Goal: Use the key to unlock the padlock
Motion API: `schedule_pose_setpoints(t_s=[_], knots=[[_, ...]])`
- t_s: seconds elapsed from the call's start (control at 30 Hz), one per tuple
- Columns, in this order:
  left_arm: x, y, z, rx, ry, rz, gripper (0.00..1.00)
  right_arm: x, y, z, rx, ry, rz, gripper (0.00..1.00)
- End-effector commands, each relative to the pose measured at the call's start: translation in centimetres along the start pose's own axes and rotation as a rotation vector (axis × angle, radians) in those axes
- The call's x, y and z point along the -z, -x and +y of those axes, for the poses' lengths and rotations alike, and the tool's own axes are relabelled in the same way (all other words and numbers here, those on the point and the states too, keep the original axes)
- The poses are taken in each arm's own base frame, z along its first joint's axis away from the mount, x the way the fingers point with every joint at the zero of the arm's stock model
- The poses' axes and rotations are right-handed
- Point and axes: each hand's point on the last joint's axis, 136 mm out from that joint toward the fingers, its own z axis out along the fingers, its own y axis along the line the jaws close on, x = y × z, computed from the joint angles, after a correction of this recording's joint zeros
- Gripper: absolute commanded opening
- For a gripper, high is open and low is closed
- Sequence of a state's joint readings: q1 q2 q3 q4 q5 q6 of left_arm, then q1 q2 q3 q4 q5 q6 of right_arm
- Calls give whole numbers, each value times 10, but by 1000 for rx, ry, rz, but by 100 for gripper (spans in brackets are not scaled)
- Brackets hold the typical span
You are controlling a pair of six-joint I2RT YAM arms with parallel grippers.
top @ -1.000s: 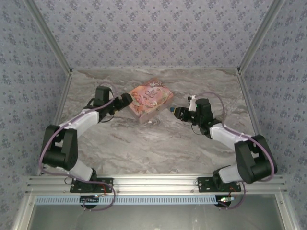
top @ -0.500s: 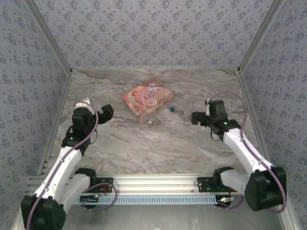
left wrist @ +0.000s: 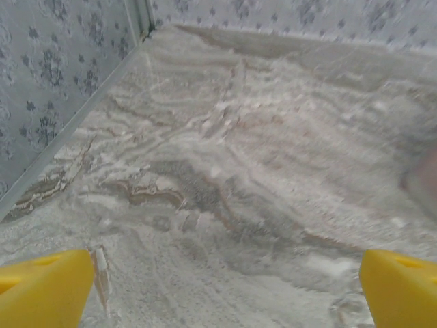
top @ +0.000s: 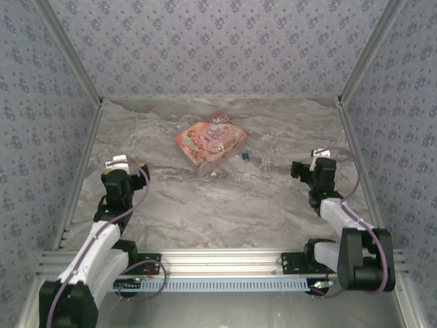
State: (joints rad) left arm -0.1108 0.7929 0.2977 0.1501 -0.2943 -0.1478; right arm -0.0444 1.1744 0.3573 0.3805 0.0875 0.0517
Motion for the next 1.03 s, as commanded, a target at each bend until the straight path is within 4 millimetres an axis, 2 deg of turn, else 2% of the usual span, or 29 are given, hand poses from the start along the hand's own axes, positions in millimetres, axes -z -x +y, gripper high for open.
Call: schedule_pose_setpoints(t_s=[0.0, 0.23, 0.33, 0.47, 0.6, 0.77, 1.0], knots=[[-10, 20, -9, -21, -60, -106, 100, -6, 38, 14, 46, 82, -196, 100], [-38, 4, -18, -41, -138, -95, 99, -35, 9, 13, 24, 100, -189, 100], [-48, 5, -26, -56, -190, -102, 100, -49, 10, 19, 54, 91, -104, 100], [-65, 12, -32, -77, -223, -126, 99, -48, 10, 20, 69, 80, -100, 100], [-91, -5, -30, -58, -232, -89, 99, -48, 10, 20, 74, 74, -104, 100], [-108, -8, -25, -45, -189, -14, 99, -48, 10, 21, 80, 72, -106, 100], [-107, -8, -24, -49, -178, -14, 99, -48, 10, 20, 78, 74, -104, 100]])
